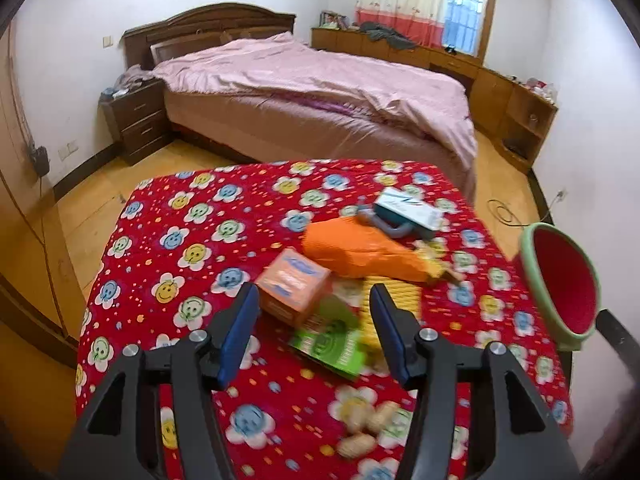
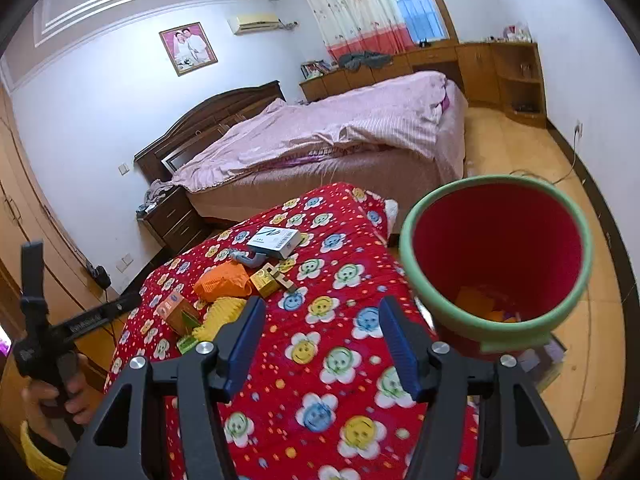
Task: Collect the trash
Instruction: 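Move both tools back over the remaining trash on the blanket, then grasp the orange cardboard box with the left tool while the right tool grasps a yellow foam net, then carry the orange box and yellow foam net over the bucket, then open the left tool dropping the orange box while the right tool drops the foam net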
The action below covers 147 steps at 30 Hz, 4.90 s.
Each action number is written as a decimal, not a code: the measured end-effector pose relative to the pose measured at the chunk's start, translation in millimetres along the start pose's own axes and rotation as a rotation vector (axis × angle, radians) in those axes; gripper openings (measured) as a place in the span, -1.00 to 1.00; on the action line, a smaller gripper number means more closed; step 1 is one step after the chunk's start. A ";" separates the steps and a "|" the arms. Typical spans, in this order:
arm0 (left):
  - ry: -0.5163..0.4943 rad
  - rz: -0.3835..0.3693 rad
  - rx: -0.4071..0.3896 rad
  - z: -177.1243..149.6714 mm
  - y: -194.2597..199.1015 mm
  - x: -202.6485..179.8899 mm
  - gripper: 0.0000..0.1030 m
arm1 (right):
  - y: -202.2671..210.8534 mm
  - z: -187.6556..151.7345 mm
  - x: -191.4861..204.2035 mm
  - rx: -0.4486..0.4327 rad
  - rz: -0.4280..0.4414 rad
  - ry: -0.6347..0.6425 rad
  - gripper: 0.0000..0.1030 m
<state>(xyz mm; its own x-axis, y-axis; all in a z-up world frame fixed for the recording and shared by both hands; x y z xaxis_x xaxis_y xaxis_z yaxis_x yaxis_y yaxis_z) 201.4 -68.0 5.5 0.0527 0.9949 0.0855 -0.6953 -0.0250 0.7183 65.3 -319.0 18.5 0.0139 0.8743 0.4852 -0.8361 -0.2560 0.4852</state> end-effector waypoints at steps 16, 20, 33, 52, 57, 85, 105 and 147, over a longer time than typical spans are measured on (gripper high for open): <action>0.021 -0.102 0.082 -8.7 -76.9 6.5 0.19 | -87.0 -7.7 10.3 0.100 -0.022 -0.002 0.21; 0.015 -0.153 0.083 -11.6 -77.6 0.2 0.19 | -105.5 -12.9 12.7 0.137 -0.030 0.014 0.21; 0.015 -0.181 0.040 -9.1 -78.1 2.1 0.04 | -145.6 -29.7 33.3 0.226 -0.008 0.022 0.21; 0.076 -0.156 0.077 -8.6 -61.8 16.8 0.07 | -196.5 -68.3 73.8 0.371 0.140 -0.029 -0.36; 0.050 -0.131 0.100 -9.7 -78.1 9.8 0.08 | -189.5 -64.9 74.5 0.346 0.152 -0.015 -0.74; 0.035 -0.141 -0.028 12.8 -13.2 -11.2 -0.06 | -74.1 -17.3 55.1 0.093 0.142 0.021 -0.79; -0.159 -0.374 -0.042 -2.9 64.0 -168.1 -0.06 | 27.5 6.1 -26.2 -0.097 0.017 -0.091 -0.79; -0.381 -0.483 -0.020 -31.6 37.2 -354.1 0.07 | 59.4 18.1 -202.1 -0.136 -0.257 -0.231 -0.39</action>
<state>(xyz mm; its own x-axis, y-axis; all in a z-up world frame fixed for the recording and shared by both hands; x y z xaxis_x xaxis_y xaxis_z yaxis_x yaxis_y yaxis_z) 134.2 -418.1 -20.0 0.6151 0.7885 -0.0032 -0.5421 0.4258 0.7245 22.7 -518.3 -37.5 0.3437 0.7827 0.5189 -0.8542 0.0310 0.5191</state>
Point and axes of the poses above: each gripper's, at about its wrist camera, not at the fingertips, and y roughly against the way its jaws point, x to its left, z to its top, the point moved 9 cm from there along -y, roughly the way its jaws point, and after that the axes turned 14 degrees about z, right-handed, at the moved point
